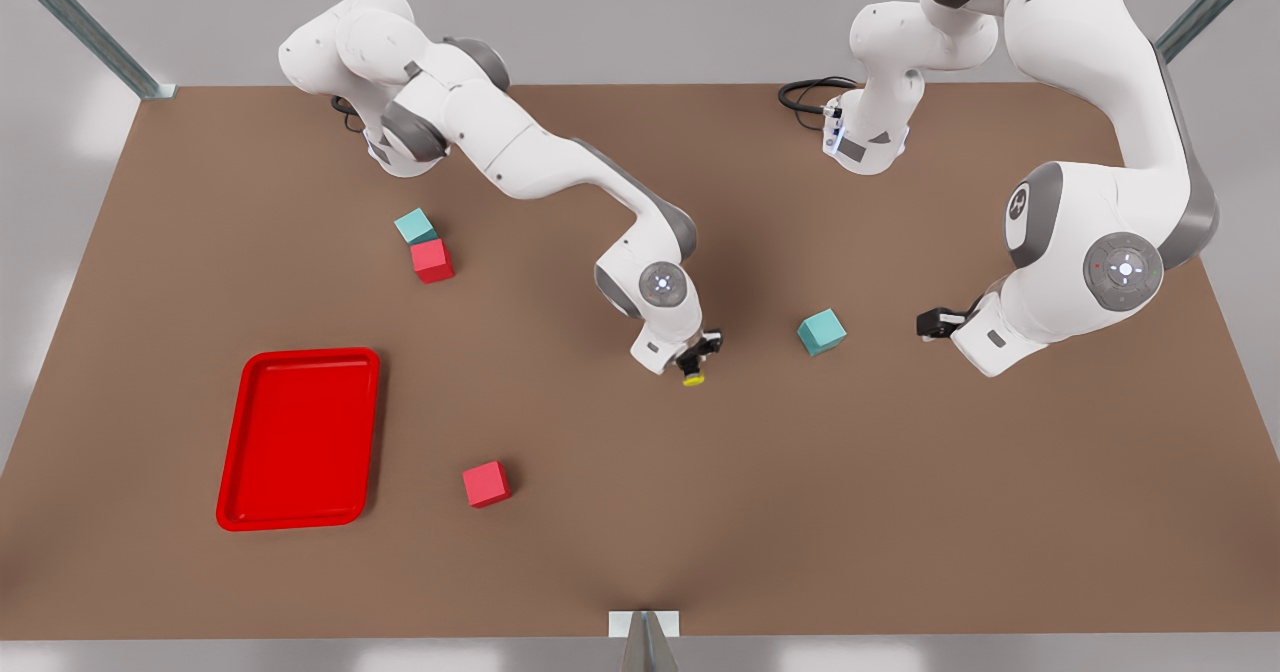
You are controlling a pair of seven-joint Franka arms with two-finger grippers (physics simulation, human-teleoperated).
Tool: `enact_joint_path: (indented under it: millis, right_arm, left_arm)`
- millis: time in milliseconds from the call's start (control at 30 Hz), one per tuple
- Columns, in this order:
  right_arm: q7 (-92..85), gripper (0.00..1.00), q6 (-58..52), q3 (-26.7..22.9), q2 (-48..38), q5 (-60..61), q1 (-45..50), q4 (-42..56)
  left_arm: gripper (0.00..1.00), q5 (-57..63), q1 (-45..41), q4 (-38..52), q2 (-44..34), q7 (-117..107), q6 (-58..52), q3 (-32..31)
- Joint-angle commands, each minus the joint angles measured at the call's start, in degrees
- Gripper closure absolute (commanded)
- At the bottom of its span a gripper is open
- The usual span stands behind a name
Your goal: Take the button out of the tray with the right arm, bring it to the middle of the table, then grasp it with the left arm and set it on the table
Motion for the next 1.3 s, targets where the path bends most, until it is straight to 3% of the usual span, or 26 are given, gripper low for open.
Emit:
enact_joint_path:
  millis: [0, 67, 100, 167, 200, 233, 267, 333, 400, 567, 600, 633, 800, 1133, 1267]
  right_arm:
    - [22.28, 0.00, 1.57, 0.01, -0.36, -0.04, 0.08, -0.25]
    - [20.27, 0.00, -3.50, 0.01, -2.98, 0.23, 0.08, -1.30]
    - [9.29, 0.00, -16.69, 0.01, -12.64, 1.19, -2.02, -5.96]
    - [-17.51, 0.00, -46.92, -0.08, -30.14, 1.72, -15.55, -7.28]
    - [-29.54, 0.00, -58.07, -0.17, -39.78, 1.02, -24.05, -8.07]
    - [-41.23, 0.00, -61.62, -0.08, -46.84, -0.12, -37.08, -11.85]
    - [-47.76, 0.00, -54.78, -0.43, -50.71, -12.15, -39.29, -18.26]
    - [-48.12, 0.00, -40.88, -2.63, -51.60, -10.59, -43.33, -23.19]
    - [-48.55, 0.00, -36.57, -2.63, -51.51, -10.14, -43.51, -23.28]
    - [-49.52, 0.00, -37.36, -2.19, -50.89, -10.23, -42.37, -21.43]
    - [-49.70, 0.00, -40.17, -2.10, -50.81, -10.23, -41.67, -21.26]
    - [-49.96, 0.00, -42.55, -2.10, -50.81, -10.84, -40.96, -21.08]
    - [-49.70, 0.00, -42.11, -2.63, -48.79, -11.28, -43.77, -18.53]
    - [-49.43, 0.00, -39.56, -2.37, -46.50, -11.64, -44.48, -18.45]
    - [-49.43, 0.00, -39.56, -2.28, -46.32, -13.13, -44.39, -18.53]
  left_arm:
    - [0.00, 0.04, 0.00, 0.03, -0.07, -0.01, -0.07, -0.01]
    - [0.00, 0.04, 0.00, 0.03, -0.07, -0.10, -0.07, -0.01]
    - [0.00, 0.04, -0.17, 0.03, -0.07, -0.01, -0.07, -0.01]
    - [0.00, 0.04, -0.26, 0.03, -0.07, -0.10, 0.02, -0.01]
    - [0.00, 0.12, -0.35, 0.03, 0.02, -0.36, 0.11, -0.01]
    - [0.00, 0.12, -2.36, -0.85, 0.20, -5.71, 0.11, -0.09]
    - [0.00, 0.47, -8.42, -2.26, 1.16, -19.68, 0.29, -0.01]
    - [0.00, -0.49, -20.46, -5.77, 4.15, -42.44, 3.09, -0.09]
    - [0.00, -2.87, -31.02, -11.57, 9.51, -71.10, 24.53, -0.01]
    - [0.00, -2.43, -32.96, -24.76, 11.97, -86.41, 54.69, 0.26]
    - [0.00, -1.81, -34.36, -25.37, 11.89, -86.49, 55.74, 0.96]
    - [0.00, -1.81, -38.75, -25.55, 12.59, -86.76, 57.50, 5.70]
    - [0.00, -1.72, -41.31, -25.11, 16.72, -90.01, 63.74, 8.52]
    - [0.00, 8.73, -41.13, -25.20, 20.85, -88.96, 64.53, 8.52]
    - [0.00, 9.18, -40.96, -25.11, 21.20, -76.48, 64.45, 8.52]
